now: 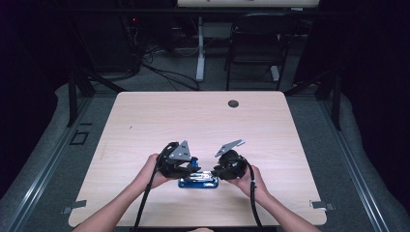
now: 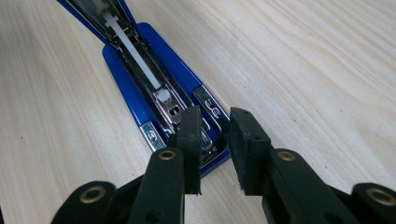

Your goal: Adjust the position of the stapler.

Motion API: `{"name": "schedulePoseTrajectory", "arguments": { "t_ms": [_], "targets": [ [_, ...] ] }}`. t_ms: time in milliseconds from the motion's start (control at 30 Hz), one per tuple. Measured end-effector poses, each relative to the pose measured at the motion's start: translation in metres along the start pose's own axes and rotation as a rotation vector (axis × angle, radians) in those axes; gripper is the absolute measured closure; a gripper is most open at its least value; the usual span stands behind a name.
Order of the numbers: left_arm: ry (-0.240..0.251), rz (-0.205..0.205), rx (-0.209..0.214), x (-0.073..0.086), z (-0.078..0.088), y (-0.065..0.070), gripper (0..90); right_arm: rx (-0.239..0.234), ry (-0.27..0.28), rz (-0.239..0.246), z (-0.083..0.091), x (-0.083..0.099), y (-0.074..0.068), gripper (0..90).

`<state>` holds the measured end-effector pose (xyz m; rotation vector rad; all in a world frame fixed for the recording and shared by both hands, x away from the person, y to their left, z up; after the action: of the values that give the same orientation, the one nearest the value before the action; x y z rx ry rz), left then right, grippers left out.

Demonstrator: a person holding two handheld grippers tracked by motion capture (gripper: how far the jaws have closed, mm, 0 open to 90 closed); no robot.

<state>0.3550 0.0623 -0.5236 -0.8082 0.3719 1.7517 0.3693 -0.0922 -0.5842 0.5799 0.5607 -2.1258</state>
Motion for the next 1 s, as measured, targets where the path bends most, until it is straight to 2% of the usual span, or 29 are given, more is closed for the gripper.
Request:
{"name": "schedulePoseTrajectory", "arguments": {
  "t_ms": [600, 700, 1000],
  "targets": [
    [0.021, 0.097, -0.001, 0.025, 0.024, -0.012, 64.7, -0.004, 0.011, 0.005, -0.001, -0.001, 0.000, 75.3],
    [0.023, 0.105, -0.001, 0.028, 0.026, -0.012, 64.7, -0.004, 0.011, 0.004, -0.001, -0.001, 0.000, 75.3],
    [0.009, 0.097, 0.002, 0.030, 0.028, -0.012, 64.7, 0.001, -0.005, 0.017, 0.001, 0.000, 0.001, 75.3]
  ]
}}
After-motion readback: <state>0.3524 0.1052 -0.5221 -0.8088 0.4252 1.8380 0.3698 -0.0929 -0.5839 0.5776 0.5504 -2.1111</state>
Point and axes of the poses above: each handheld gripper's, and its own axes: z roughly backward along the jaws, x roughly out of its underside, y roughly to its right, the point moved 6 cm from there along -z, roughly forward along the jaws, and after that the axes turned 4 degrees about -x, right-handed, at the moved point
